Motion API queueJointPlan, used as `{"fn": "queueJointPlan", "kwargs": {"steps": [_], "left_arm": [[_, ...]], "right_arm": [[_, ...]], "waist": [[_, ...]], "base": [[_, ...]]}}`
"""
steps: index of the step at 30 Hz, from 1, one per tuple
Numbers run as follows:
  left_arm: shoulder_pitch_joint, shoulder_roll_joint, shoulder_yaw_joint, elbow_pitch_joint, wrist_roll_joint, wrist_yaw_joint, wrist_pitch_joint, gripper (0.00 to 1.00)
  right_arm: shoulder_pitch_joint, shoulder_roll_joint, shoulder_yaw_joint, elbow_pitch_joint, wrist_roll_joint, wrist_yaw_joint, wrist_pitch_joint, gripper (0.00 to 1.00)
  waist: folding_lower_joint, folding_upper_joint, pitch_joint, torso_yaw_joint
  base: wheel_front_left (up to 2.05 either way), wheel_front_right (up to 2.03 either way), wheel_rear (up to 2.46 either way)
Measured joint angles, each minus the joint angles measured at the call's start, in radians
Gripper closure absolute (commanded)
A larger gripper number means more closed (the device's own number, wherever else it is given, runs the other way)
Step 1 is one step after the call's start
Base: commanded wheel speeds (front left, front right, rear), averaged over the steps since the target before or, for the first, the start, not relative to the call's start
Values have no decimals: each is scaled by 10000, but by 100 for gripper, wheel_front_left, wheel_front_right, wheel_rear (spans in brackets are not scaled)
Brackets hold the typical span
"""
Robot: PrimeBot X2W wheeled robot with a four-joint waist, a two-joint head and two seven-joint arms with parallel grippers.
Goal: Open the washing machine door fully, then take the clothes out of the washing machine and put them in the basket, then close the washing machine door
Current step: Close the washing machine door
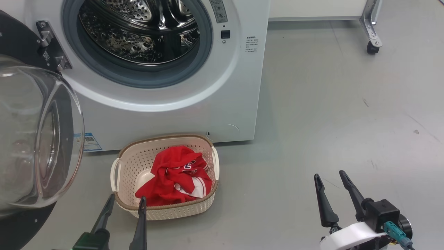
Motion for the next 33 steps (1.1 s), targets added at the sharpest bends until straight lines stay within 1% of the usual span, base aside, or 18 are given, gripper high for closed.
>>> {"fn": "queueJointPlan", "kwargs": {"steps": [18,19,26,33], "left_arm": [[3,10,-10,-10,0,2,2,0],[3,10,-84,36,0,2,52,0],[2,10,-6,88,-10,4,123,0],[-3,6,242,190,-69,63,117,0]], "right_arm": [[4,-8,-38,-13,0,-2,0,0],[41,-27,-117,-15,0,-75,0,0],[84,-86,-159,-61,0,-77,0,0],[154,-190,-174,-125,0,-75,0,0]], "waist": [[0,0,-66,24],[0,0,-87,88],[0,0,-131,460],[1,0,-146,1060]], "base": [[-2,2,0],[0,0,0],[0,0,0],[0,0,0]]}}
